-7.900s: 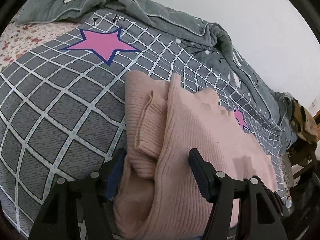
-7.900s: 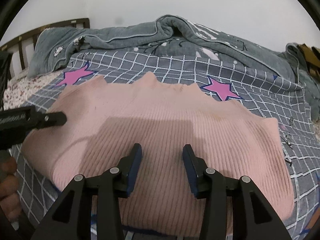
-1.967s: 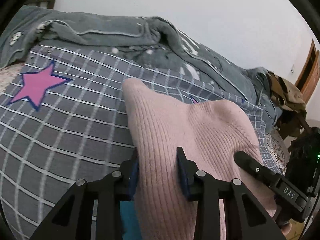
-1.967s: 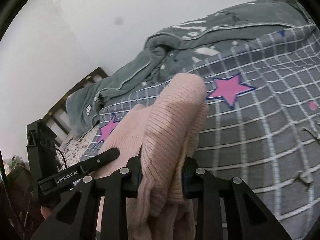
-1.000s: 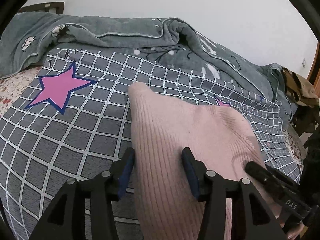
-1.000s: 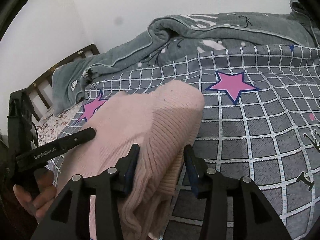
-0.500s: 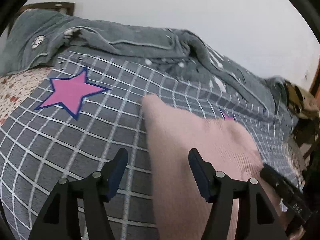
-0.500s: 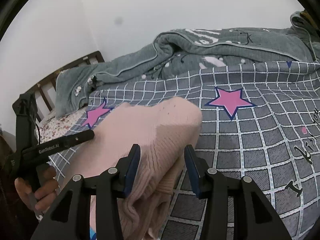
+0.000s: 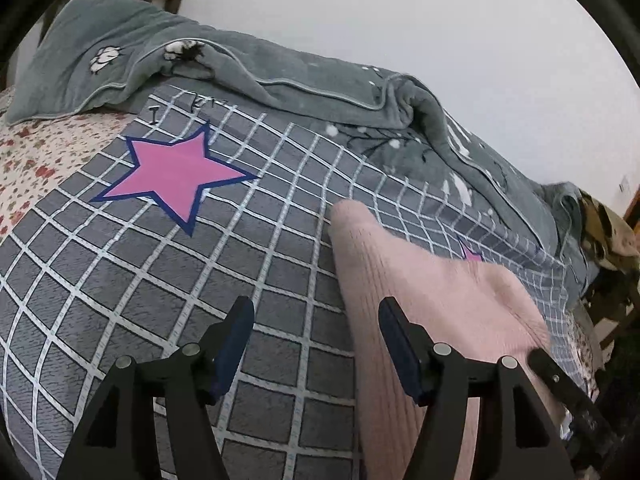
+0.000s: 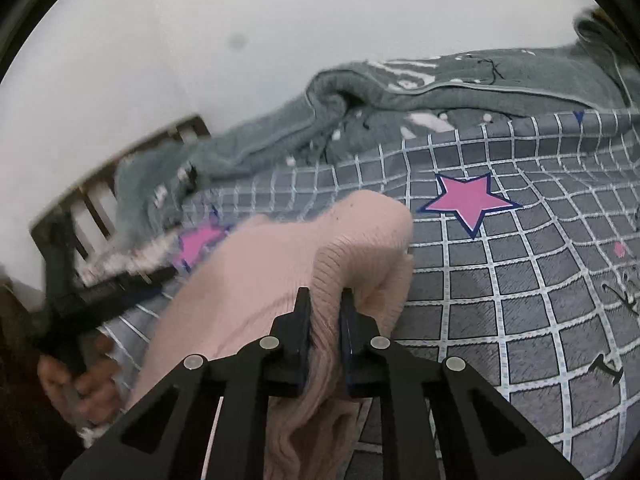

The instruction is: Fold small clothes

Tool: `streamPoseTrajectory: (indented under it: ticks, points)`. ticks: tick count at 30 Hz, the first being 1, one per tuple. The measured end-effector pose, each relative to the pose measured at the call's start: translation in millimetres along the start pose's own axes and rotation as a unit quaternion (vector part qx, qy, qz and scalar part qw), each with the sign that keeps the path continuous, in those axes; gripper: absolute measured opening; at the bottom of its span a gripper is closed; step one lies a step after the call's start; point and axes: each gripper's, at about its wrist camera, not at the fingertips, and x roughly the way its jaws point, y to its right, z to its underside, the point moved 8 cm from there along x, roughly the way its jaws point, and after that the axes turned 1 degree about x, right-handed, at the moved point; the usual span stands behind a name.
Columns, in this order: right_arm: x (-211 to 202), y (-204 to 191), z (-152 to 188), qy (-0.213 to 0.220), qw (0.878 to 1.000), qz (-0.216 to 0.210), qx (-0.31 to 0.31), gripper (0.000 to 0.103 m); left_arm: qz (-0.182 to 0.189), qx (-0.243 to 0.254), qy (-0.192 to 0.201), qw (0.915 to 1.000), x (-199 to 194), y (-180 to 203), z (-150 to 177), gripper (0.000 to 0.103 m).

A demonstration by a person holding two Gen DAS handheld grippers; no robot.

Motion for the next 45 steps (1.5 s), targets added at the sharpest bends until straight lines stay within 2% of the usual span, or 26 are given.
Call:
streamPoseTrajectory:
  ticks: [2, 3, 5, 7, 13, 20, 26, 33, 42, 45]
  points:
    - [11.2, 6.8, 8.4, -0.031, 0.999, 0.023, -0.001, 0.018, 0.007, 0.009, -0.004, 0.9999, -0.3, 5.0, 3.5, 0.063]
    - [17.7, 8.3, 13.1, -0.045, 0.998, 0.033, -0.009, 0.024, 0.010, 0.013, -0.007, 0.9998, 0.0, 8.0, 5.8, 0.063]
    - [19.1, 10.1, 15.0, -0.046, 0.998, 0.048, -0.017, 0.036, 0.014, 0.020, -0.011, 0.9996, -0.6, 12.9, 9.8, 0.063]
    - [10.9, 7.7, 12.0, -0.044, 0.998, 0.038, -0.018, 0.040, 0.018, 0.029, -0.011, 0.9994, -3.5, 18.7, 13.2, 0.063]
    - [-17.1, -2.1, 17.0, -0.029, 0.999, 0.022, -0.033, 0.041, 0.017, 0.048, -0.011, 0.9987, -8.3, 32.4, 24.2, 0.064]
    - [-24.9, -11.6, 27.9, -0.027, 0.998, 0.017, -0.061, 0.042, 0.009, 0.079, -0.007, 0.9968, -16.4, 48.0, 34.3, 0.064]
    - [-36.7, -19.8, 48.0, -0.027, 0.996, 0.019, -0.079, 0.042, 0.014, 0.079, -0.008, 0.9968, -23.6, 51.8, 43.4, 0.065]
    - [-47.2, -18.1, 64.8, -0.028, 0.997, 0.035, -0.070, 0.042, 0.010, 0.081, -0.014, 0.9965, -35.3, 50.3, 66.7, 0.066]
    - [-59.8, -6.4, 71.9, -0.021, 0.996, 0.063, -0.062, 0.043, -0.035, 0.125, -0.002, 0.9916, -50.1, 50.2, 92.6, 0.067]
    - [-54.9, 0.8, 77.4, -0.038, 0.994, 0.086, -0.062, 0.043, -0.042, 0.128, -0.004, 0.9909, -52.6, 44.9, 97.8, 0.069]
